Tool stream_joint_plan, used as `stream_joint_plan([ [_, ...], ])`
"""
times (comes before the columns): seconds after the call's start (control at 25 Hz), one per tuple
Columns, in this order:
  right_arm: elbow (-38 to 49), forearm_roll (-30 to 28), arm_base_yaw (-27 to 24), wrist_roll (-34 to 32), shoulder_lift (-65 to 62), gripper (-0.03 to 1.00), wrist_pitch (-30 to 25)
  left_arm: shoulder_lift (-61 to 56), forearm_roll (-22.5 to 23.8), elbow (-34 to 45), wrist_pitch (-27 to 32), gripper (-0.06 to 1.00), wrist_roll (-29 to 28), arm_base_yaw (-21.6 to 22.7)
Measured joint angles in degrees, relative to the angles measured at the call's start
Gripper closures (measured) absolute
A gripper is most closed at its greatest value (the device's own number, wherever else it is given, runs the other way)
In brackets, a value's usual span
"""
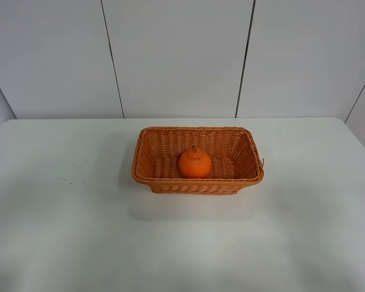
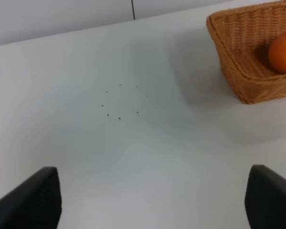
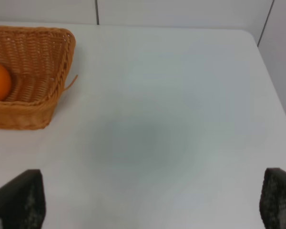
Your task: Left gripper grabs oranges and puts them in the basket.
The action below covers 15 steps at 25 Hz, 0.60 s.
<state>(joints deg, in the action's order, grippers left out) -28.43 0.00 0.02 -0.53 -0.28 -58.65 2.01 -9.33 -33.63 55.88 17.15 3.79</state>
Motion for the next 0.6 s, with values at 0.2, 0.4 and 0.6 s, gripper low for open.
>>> stream_joint_plan([
  [0.2, 0.0, 0.0, 0.0, 0.0, 0.0, 0.27, 0.0, -2.3, -0.1, 0.0, 1.9, 0.07, -1.4, 0.0],
  [0.4, 0.0, 0.0, 0.0, 0.0, 0.0, 0.27, 0.0, -2.4, -0.9, 0.0, 3.5, 0.07, -1.8, 0.0],
  [0.6, 0.0, 0.0, 0.0, 0.0, 0.0, 0.27, 0.0, -2.4, 2.8, 0.0, 2.4, 0.08, -3.0, 0.0],
])
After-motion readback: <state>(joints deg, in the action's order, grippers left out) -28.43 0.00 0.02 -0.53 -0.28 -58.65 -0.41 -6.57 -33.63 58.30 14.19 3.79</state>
